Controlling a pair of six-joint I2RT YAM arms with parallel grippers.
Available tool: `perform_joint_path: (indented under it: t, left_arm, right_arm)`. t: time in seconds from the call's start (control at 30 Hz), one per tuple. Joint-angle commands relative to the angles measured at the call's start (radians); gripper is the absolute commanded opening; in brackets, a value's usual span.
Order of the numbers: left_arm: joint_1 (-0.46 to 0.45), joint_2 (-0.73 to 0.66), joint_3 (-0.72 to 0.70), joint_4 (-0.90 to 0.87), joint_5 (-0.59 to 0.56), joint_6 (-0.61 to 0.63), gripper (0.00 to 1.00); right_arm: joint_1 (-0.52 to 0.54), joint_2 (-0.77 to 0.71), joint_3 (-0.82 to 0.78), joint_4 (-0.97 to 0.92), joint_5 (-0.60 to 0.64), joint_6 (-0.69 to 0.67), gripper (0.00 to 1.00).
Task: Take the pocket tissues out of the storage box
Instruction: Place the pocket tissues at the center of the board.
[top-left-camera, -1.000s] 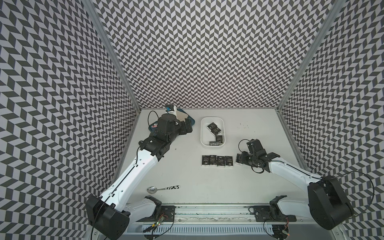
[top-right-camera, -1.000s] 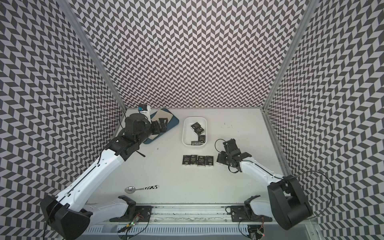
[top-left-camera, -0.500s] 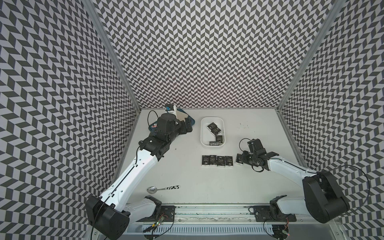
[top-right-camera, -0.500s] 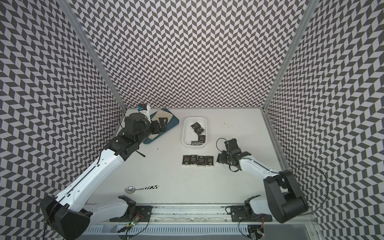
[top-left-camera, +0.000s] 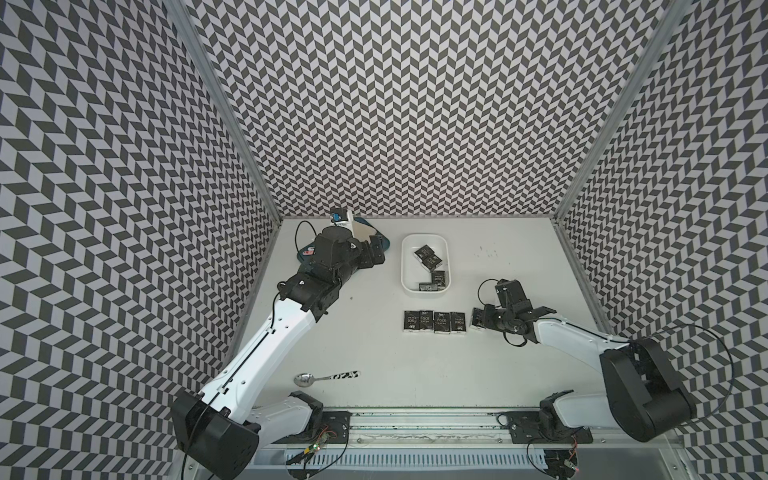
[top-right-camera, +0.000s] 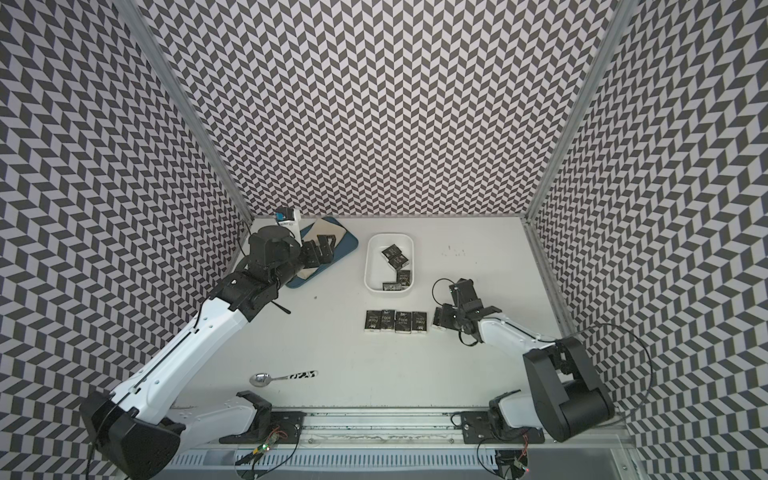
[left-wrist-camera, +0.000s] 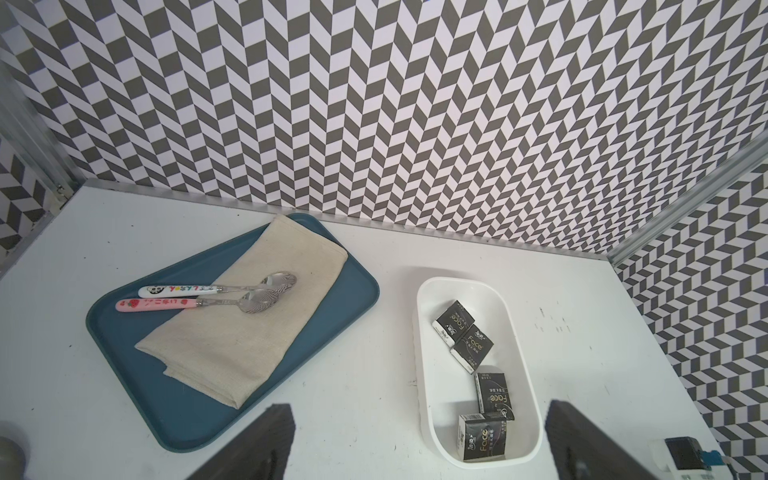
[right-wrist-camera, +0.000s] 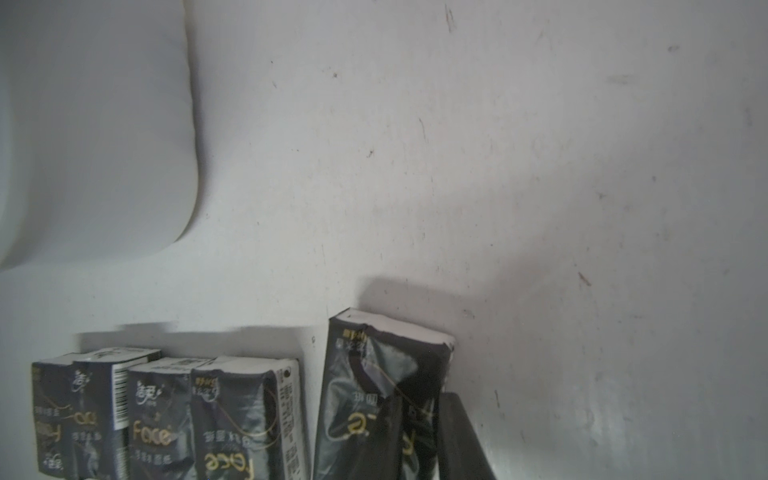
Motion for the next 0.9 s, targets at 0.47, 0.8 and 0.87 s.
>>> perform_joint_path:
  t: [0.47, 0.8, 0.87]
  left_arm:
    - [0.006, -0.004, 0.038, 0.002, 0.010, 0.000, 0.99]
    - [0.005, -0.003, 0.034, 0.005, 0.010, -0.003, 0.99]
    - [0.005, -0.002, 0.032, 0.003, 0.010, -0.003, 0.99]
  right_arm:
    - [0.051, 0.012, -0.014, -0.005, -0.021, -0.100, 0.16]
    - [0.076, 0.018, 0.011, -0.011, -0.030, -0.097, 0.18]
    - [0.079, 0.023, 0.020, -0.009, -0.038, -0.096, 0.18]
